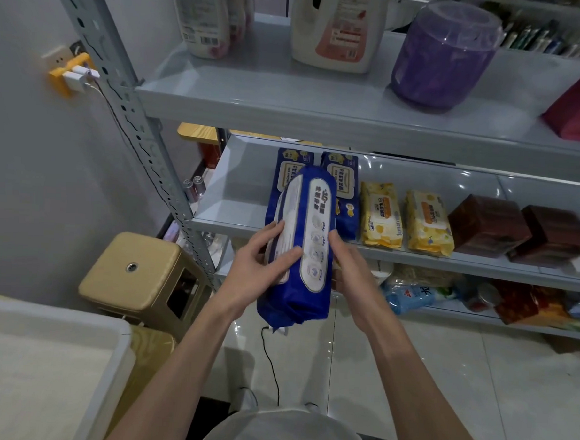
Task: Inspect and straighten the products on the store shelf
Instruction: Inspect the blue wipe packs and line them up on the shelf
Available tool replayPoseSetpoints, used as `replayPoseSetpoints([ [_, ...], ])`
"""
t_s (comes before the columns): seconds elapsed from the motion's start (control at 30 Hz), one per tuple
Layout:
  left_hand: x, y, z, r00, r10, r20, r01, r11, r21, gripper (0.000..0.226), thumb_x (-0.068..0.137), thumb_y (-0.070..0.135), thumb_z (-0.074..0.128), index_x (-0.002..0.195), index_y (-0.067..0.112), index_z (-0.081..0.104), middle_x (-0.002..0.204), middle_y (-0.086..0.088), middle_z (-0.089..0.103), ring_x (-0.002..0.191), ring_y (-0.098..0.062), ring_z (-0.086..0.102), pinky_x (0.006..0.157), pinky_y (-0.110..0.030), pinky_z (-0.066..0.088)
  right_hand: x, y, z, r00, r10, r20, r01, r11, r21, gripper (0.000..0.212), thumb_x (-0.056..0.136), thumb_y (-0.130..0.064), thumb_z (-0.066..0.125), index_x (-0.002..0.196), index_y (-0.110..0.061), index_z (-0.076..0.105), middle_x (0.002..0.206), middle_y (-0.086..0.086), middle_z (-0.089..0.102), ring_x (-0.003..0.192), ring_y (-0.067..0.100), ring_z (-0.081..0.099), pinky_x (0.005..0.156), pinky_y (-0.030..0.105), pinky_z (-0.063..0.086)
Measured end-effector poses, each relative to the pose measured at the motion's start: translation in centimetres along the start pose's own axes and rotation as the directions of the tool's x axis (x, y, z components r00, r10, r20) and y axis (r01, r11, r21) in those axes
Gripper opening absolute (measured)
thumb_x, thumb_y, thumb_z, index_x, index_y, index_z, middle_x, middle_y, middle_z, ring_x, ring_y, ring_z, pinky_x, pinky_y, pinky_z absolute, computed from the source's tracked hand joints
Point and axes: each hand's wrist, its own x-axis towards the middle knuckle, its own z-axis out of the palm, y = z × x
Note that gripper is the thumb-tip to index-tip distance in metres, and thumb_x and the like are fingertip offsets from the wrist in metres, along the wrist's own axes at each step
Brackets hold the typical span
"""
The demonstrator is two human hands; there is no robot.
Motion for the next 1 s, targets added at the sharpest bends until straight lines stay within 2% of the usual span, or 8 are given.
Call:
replayPoseSetpoints([
  [0.07, -0.2, -0.1, 0.2, 0.997, 0.071, -0.01, -0.071, 0.997, 0.025, 0.046, 0.089, 0.039, 0.068, 0.134, 0.038, 0.061, 0.145, 0.021, 0.048, 0.127, -0.011, 0.056, 0.093, -0.038, 0.06, -0.1, 0.0, 0.2, 1.0, -0.006, -0.007, 0.006, 1.0, -0.001, 0.052, 0.076, -0.06, 0.075, 0.114, -0.031, 0.058, 0.106, -0.009, 0.075, 0.092, 0.008, 0.076, 0.079, 0.031, 0.062],
  [0.13, -0.3, 0.0, 0.3, 0.995, 0.101, -0.028, -0.1, 0.995, 0.026, 0.031, 0.1, 0.023, 0.06, 0.13, 0.031, 0.063, 0.142, 0.02, 0.051, 0.119, -0.004, 0.061, 0.079, -0.03, 0.062, 0.0, 0.1, 0.4, 1.0, 0.016, -0.007, -0.016, 1.0, 0.01, 0.083, 0.062, -0.059, 0.089, 0.129, -0.025, 0.056, 0.115, -0.006, 0.074, 0.099, 0.011, 0.075, 0.084, 0.036, 0.063],
  [0.2, -0.4, 0.0, 0.4, 0.993, 0.115, -0.035, -0.113, 0.993, 0.046, 0.033, 0.102, 0.015, 0.057, 0.133, 0.028, 0.058, 0.136, 0.012, 0.056, 0.106, 0.001, 0.067, 0.066, -0.026, 0.061, 0.2, 0.4, 0.3, 0.999, 0.04, -0.012, -0.04, 0.999, 0.029, 0.1, 0.054, -0.055, 0.094, 0.139, -0.022, 0.051, 0.122, -0.001, 0.073, 0.104, 0.017, 0.075, 0.086, 0.042, 0.064],
  [0.33, 0.0, 0.3, 0.1, 0.995, 0.057, -0.08, -0.055, 0.998, 0.028, 0.054, 0.091, 0.02, 0.073, 0.136, 0.033, 0.045, 0.127, 0.017, 0.057, 0.097, 0.002, 0.069, 0.063, -0.02, 0.059, 0.0, 0.6, -0.3, 1.0, 0.019, -0.002, -0.019, 0.99, 0.14, 0.092, 0.061, -0.035, 0.087, 0.142, -0.016, 0.047, 0.123, 0.007, 0.073, 0.104, 0.023, 0.075, 0.081, 0.041, 0.064],
  [0.5, 0.1, 0.1, -0.1, 0.981, -0.167, 0.1, 0.175, 0.982, -0.073, 0.045, 0.095, 0.044, 0.062, 0.136, 0.026, 0.055, 0.118, 0.002, 0.074, 0.111, -0.022, 0.071, 0.097, -0.045, 0.057, -0.4, 0.9, -0.7, 0.999, -0.05, 0.005, 0.048, 0.974, 0.219, 0.091, 0.065, -0.027, 0.084, 0.144, -0.033, 0.039, 0.128, 0.011, 0.067, 0.109, 0.029, 0.073, 0.085, 0.046, 0.062],
  [0.63, 0.0, 0.0, -0.2, 0.98, -0.144, 0.134, 0.158, 0.982, -0.099, 0.034, 0.096, 0.036, 0.062, 0.129, 0.032, 0.056, 0.115, 0.001, 0.075, 0.109, -0.023, 0.072, 0.095, -0.046, 0.058, -0.6, 0.8, -1.1, 0.994, -0.095, 0.044, 0.085, 0.976, 0.203, 0.08, 0.069, -0.017, 0.081, 0.137, -0.037, 0.044, 0.125, 0.01, 0.069, 0.105, 0.026, 0.075, 0.077, 0.04, 0.063],
  [0.87, -0.1, -0.5, -0.7, 0.998, -0.053, 0.04, 0.056, 0.996, -0.074, 0.056, 0.076, 0.03, 0.079, 0.125, 0.038, 0.053, 0.125, 0.001, 0.067, 0.11, -0.014, 0.07, 0.082, -0.034, 0.061, -0.6, 0.4, -1.8, 0.987, -0.134, 0.091, 0.131, 0.991, 0.037, 0.074, 0.074, -0.047, 0.077, 0.142, -0.04, 0.048, 0.132, -0.005, 0.067, 0.114, 0.013, 0.07, 0.09, 0.038, 0.059],
  [1.0, -0.1, -0.3, -1.0, 0.996, -0.01, 0.085, 0.007, 0.999, 0.032, 0.073, 0.078, 0.013, 0.083, 0.138, 0.036, 0.049, 0.121, 0.014, 0.067, 0.112, -0.005, 0.067, 0.074, -0.024, 0.059, -0.5, 0.7, -1.9, 0.984, -0.144, 0.103, 0.146, 0.989, -0.012, 0.065, 0.083, -0.042, 0.074, 0.144, -0.038, 0.051, 0.129, -0.01, 0.07, 0.118, 0.011, 0.068, 0.097, 0.043, 0.057],
])
